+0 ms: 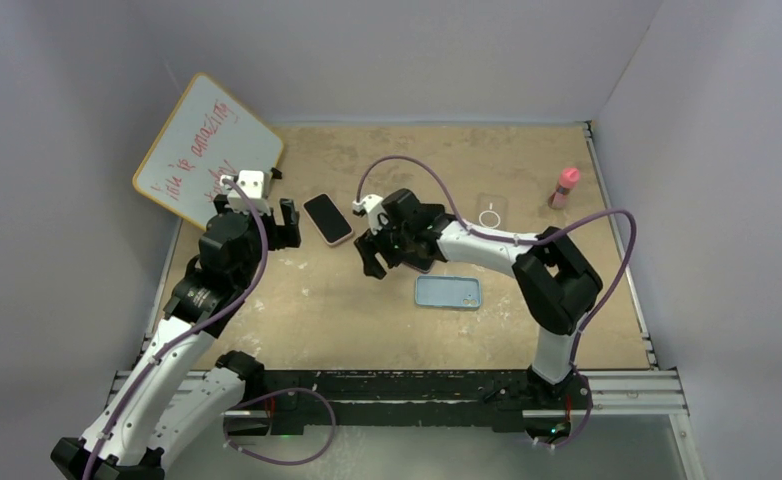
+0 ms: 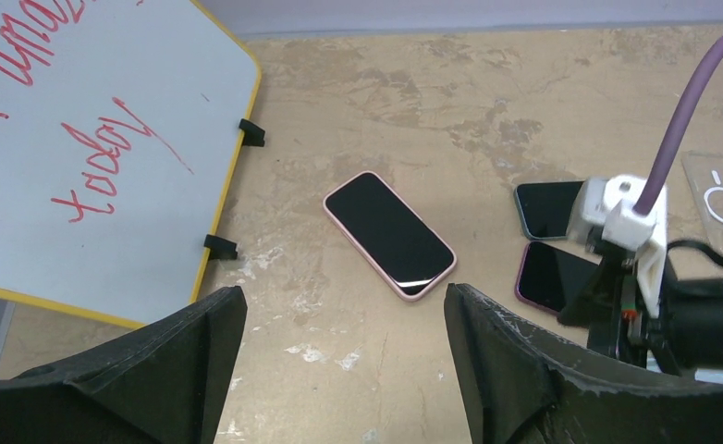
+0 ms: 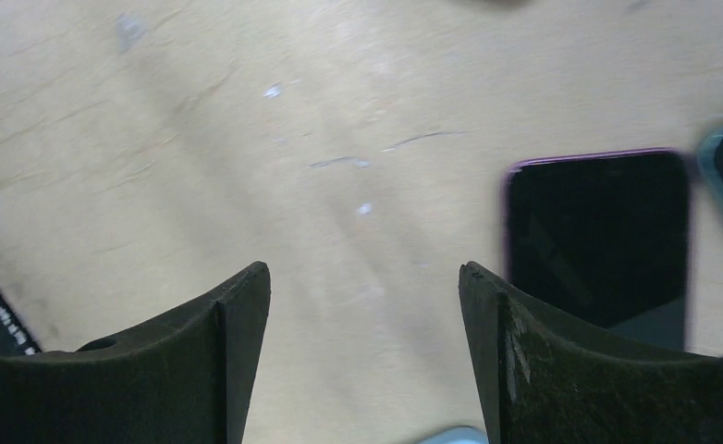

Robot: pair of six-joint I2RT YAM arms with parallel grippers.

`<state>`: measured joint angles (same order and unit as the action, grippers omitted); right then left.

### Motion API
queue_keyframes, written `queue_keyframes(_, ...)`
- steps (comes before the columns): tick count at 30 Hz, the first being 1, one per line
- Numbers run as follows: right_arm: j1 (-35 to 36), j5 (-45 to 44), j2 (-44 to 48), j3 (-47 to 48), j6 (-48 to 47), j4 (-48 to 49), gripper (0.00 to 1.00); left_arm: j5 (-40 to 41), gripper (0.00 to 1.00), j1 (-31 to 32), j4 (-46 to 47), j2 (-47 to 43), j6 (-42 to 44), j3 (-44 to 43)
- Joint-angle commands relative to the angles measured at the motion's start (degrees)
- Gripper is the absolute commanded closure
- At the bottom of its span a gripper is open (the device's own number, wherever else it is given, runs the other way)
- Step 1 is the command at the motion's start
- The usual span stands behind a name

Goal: Take the phone out of the phone case
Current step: Pick up the phone case from the center of the board.

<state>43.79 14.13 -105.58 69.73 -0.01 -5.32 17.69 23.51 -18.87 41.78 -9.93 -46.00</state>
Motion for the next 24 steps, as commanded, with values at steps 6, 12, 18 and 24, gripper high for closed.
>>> queue_keyframes(6, 2.4, -0.2, 0.9, -5.0, 4.1, -2.3, 0.23, -1.0, 0.19, -0.8, 2.4, -0.2, -1.0, 0.6)
queue_keyframes(12, 0.0, -4.6, 1.1, -7.5, 3.9, -4.0, 0.23, -1.2, 0.19, -0.9, 2.4, -0.1, -1.1, 0.7)
queue_keyframes(18, -5.3, -7.9, 2.0, -10.0, 5.3, -4.2, 0.23, -1.3, 0.19, -1.0, 2.5, 0.1, -1.1, 0.8)
queue_keyframes(24, -9.3, -8.6, 3.5, -11.5, 5.7, -3.2, 0.23, -1.5, 0.19, -1.2, 2.6, 0.1, -1.1, 0.8)
